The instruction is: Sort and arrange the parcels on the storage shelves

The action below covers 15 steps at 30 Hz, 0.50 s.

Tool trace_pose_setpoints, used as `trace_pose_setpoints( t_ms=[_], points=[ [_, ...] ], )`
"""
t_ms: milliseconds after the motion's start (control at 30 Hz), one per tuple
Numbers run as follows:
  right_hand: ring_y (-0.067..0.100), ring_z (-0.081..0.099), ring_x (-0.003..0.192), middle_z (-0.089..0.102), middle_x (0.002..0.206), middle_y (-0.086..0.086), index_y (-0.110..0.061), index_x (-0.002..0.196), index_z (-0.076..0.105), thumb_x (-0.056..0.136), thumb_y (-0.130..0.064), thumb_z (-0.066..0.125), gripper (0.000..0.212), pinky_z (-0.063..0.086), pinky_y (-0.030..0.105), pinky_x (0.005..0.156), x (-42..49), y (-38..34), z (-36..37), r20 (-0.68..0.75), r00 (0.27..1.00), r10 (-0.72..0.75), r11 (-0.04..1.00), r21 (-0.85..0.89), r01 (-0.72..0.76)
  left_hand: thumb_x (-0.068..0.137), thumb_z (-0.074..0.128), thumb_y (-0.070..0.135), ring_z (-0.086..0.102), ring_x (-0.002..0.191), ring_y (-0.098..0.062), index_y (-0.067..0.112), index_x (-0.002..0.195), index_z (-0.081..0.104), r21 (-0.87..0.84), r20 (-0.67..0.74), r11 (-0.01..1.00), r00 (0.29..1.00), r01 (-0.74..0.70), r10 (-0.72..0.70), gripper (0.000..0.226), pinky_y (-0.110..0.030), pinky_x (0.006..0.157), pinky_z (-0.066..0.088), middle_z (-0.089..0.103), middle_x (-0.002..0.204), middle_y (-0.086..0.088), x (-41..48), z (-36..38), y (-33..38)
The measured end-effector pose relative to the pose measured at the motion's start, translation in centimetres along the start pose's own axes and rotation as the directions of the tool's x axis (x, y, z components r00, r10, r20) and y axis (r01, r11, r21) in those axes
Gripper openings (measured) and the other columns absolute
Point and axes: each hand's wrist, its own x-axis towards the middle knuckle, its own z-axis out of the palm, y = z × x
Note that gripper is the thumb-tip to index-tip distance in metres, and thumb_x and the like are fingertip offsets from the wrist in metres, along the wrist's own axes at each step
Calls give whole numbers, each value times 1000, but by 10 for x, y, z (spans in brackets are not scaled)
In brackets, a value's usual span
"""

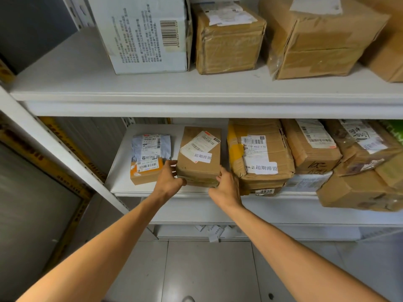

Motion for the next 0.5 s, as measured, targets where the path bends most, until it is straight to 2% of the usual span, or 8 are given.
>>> trace_pose_setpoints(
  t_ms=[133,200,300,367,433,500],
  points=[
    [24,49,121,59,124,4,-18,130,51,68,-5,68,66,45,34,102,12,-5,0,-12,1000,-2,996,-91,1,79,62,-17,57,106,-26,5,130,40,-7,5,1000,1000,15,-15,60,-26,78,51,54,112,-9,8,-6,0],
    [24,49,122,56,126,7,-14,129,51,69,-6,69,64,43,30,102,21,-7,2,-7,1000,1,994,-106,-1,82,61,-14,59,97,-22,6,128,43,-3,8,1000,1000,26,-26,53,-21,73,51,56,112,-10,12,-7,1],
    [26,48,125,54,131,7,-12,133,45,78,-15,71,61,43,32,102,35,-13,8,39,998,41,999,-27,-40,85,70,8,61,98,-22,11,120,49,-14,-3,999,1000,30,-30,41,-25,82,48,62,114,-10,23,-9,-1],
    [27,45,129,51,136,8,-10,136,39,90,-23,64,55,42,35,103,43,-19,13,35,997,70,997,42,-72,85,73,21,61,101,-23,9,118,52,-48,-14,998,999,33,-33,41,-28,85,45,63,113,-8,31,-9,0],
    [28,46,129,51,137,10,-7,138,35,94,-25,60,54,42,36,101,52,-21,18,2,995,97,992,82,-97,86,71,28,59,104,-22,8,125,50,-48,1,998,1000,29,-29,49,-31,90,46,61,118,-6,39,-7,0],
    [28,46,130,52,137,9,-8,141,32,93,-21,63,59,42,35,100,57,-19,21,-21,994,109,988,112,-106,87,69,25,57,111,-24,10,137,44,-51,26,998,999,26,-24,58,-37,99,47,57,126,-7,44,-5,0]
  ],
)
